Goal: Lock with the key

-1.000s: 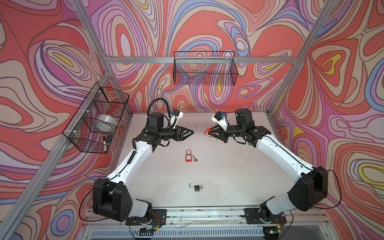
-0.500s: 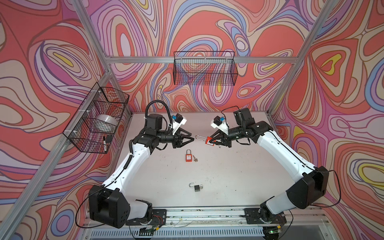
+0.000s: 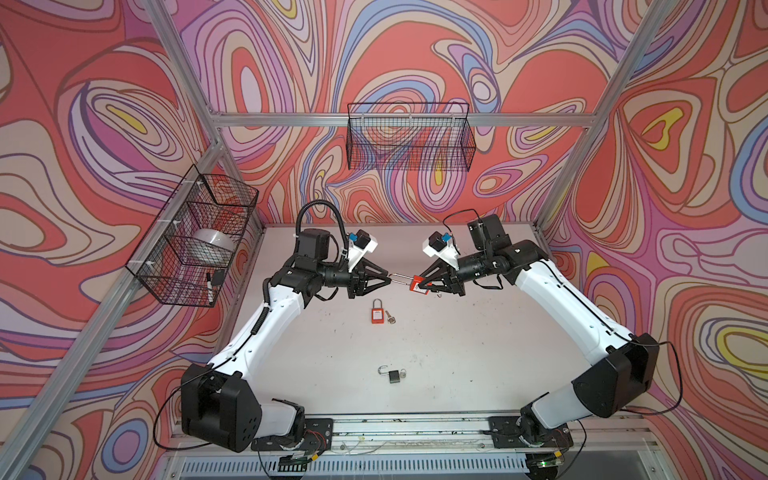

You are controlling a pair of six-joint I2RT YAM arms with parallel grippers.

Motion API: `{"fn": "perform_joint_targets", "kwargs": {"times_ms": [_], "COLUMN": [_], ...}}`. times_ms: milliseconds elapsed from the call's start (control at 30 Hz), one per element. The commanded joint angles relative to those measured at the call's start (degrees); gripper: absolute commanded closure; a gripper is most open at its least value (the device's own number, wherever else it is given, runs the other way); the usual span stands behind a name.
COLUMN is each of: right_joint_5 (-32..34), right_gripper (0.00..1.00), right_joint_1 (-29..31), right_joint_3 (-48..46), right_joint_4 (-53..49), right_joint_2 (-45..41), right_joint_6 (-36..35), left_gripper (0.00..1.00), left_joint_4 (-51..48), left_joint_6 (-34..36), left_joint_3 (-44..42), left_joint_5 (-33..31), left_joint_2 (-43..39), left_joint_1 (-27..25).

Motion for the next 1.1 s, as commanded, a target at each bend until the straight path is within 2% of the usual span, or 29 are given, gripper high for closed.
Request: {"fn": "perform_joint_targets", "kwargs": {"times_ms": [0, 367, 600, 733, 833, 1067], "right_joint_5": [-2.44, -2.82, -4.55, -8.05, -7.9, -9.14], "right_gripper": [1.0, 1.0, 1.0, 1.0, 1.0, 1.0], "right_joint_1": [0.56, 1.16, 1.15, 1.19, 1.48, 1.52], "right_joint_3": [1.62, 2.87, 3.29, 5.55, 6.23, 3.6], "right_joint_4": [-0.19, -1.93, -0.41, -3.99, -5.37, 0.28], "right_joint_2": [1.07, 2.28, 2.43, 3.86, 4.27, 3.15], "right_joint_6": [-0.58, -2.52, -1.51, -1.38, -1.73, 1.4], "left_gripper": [0.7, 1.0, 1.0, 1.0, 1.0, 1.0], "left_joint_4": [1.94, 3.1, 3.71, 11.56, 15.3, 26.45], "left_joint_6": [0.61, -0.64, -1.13, -2.84, -3.33, -10.87], "left_joint_3": [0.22, -0.27, -1.43, -4.44, -5.88, -8.72], "left_joint_5": [2.02, 3.6, 3.36, 2.54, 1.81, 1.5], "left_joint_2": [1.0, 0.86, 0.37, -0.89, -1.66, -2.39], "left_joint_1": [-0.73, -1.06, -1.46, -1.72, -1.98, -2.81]}}
